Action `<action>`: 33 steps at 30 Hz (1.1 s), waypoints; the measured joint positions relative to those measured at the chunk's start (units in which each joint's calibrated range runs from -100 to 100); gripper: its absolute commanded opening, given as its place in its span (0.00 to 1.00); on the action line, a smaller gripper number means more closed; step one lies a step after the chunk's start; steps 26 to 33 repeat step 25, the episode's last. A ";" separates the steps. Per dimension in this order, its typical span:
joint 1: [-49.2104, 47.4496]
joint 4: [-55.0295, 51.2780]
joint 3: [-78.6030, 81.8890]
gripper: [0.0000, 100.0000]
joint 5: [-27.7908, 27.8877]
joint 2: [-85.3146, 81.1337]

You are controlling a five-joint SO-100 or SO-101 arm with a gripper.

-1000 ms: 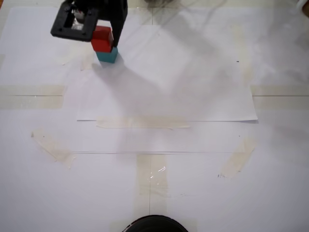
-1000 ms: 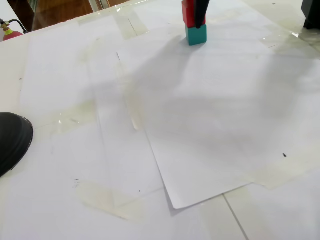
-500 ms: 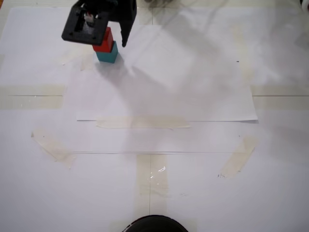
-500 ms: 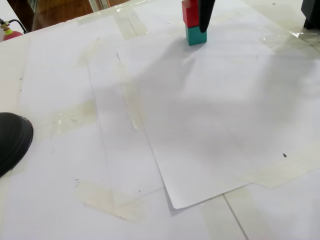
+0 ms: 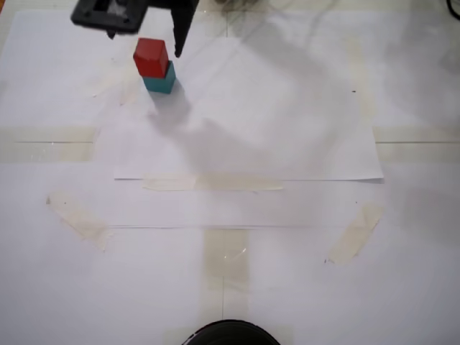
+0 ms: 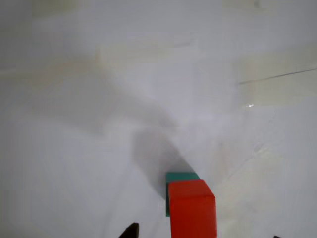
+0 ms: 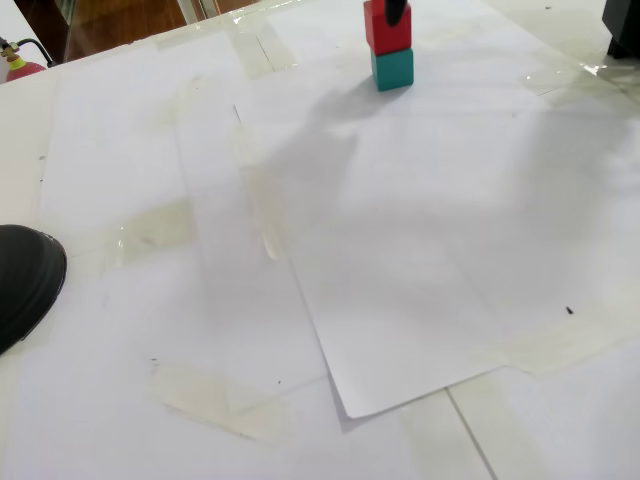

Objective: Put the red cube on the top of the blue cube.

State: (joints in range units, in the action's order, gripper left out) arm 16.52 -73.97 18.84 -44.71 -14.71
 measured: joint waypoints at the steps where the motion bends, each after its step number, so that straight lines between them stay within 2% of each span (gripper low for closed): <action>1: 0.00 -1.22 -1.08 0.35 -0.29 -0.95; 8: -2.05 -7.16 -4.07 0.29 -2.78 -9.02; 17: -10.82 -11.31 -3.71 0.21 -8.55 -24.99; 25: -20.54 -8.30 10.30 0.12 -13.48 -45.38; 33: -20.54 -8.30 10.30 0.12 -13.48 -45.38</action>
